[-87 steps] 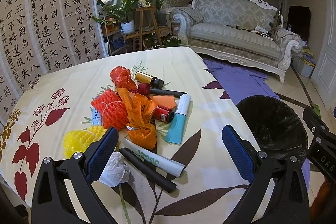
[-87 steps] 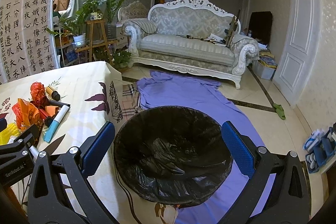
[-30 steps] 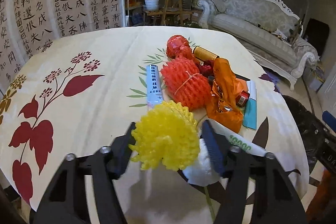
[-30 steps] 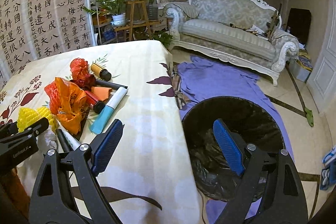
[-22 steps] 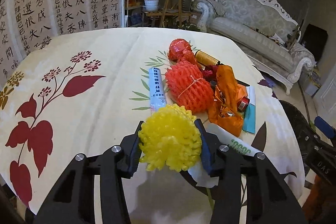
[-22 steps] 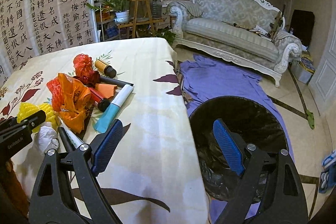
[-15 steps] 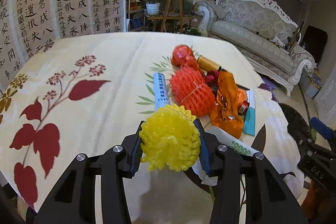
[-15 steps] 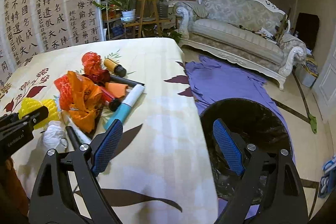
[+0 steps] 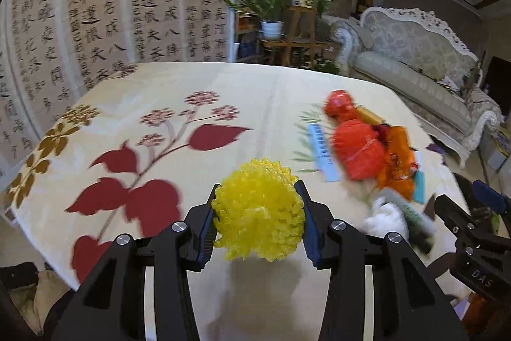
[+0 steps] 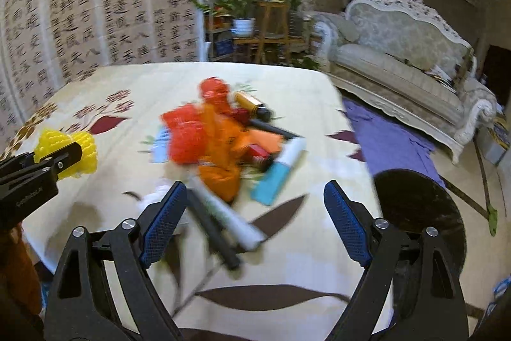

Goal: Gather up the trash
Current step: 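Grasp the white tissue with the right tool while the left tool holds the yellow ball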

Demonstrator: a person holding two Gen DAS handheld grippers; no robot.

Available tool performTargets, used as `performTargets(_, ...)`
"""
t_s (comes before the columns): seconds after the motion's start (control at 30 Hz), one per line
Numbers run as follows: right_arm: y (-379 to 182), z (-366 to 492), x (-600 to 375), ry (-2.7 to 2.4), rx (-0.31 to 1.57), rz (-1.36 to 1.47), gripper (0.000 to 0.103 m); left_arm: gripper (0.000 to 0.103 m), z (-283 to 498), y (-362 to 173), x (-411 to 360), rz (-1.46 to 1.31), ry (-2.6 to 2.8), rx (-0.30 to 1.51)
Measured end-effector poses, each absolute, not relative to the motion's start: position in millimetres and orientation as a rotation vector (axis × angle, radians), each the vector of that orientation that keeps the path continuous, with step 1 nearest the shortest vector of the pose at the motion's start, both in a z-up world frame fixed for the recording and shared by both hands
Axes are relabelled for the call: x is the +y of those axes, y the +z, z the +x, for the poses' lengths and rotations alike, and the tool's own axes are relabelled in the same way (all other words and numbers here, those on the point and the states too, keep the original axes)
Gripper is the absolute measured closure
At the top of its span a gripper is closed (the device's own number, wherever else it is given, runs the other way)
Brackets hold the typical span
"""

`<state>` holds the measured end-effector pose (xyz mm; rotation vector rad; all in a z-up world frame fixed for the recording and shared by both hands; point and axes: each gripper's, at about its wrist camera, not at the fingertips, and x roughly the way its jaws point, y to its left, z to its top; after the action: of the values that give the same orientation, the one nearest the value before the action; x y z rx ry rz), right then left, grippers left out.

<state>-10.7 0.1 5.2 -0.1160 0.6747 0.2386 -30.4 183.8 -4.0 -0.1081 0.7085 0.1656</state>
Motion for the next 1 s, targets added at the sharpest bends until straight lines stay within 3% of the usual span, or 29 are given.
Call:
performTargets(0.17, -1, -17, 36, 0.326, 0.694, -0.158, 0.028, 0.058, -44, -14, 206, -0.097, 0.226, 0.715)
performTargets(0.23, -6, -18, 47, 0.345, 0.708, -0.184, 0.038, 0.058, -47, -18, 213, -0.113, 0.232, 0.725)
performTargets(0.37, -18, -13, 59, 0.357, 0.752, -0.215, 0.047, 0.058, -50, -25, 220, -0.137, 0.234, 0.736)
performTargets(0.43, -24, -11, 61, 0.362, 0.775, -0.224, 0.069, 0.058, -50, -26, 220, -0.141, 0.227, 0.735)
performTargets(0.47, -26, -10, 60, 0.372, 0.782, -0.219, 0.072, 0.058, -50, -26, 219, -0.142, 0.222, 0.734)
performTargets(1.0, 11, -25, -31, 0.176, 0.653, -0.108, 0.074, 0.058, -38, -8, 143, -0.109, 0.011, 0.682)
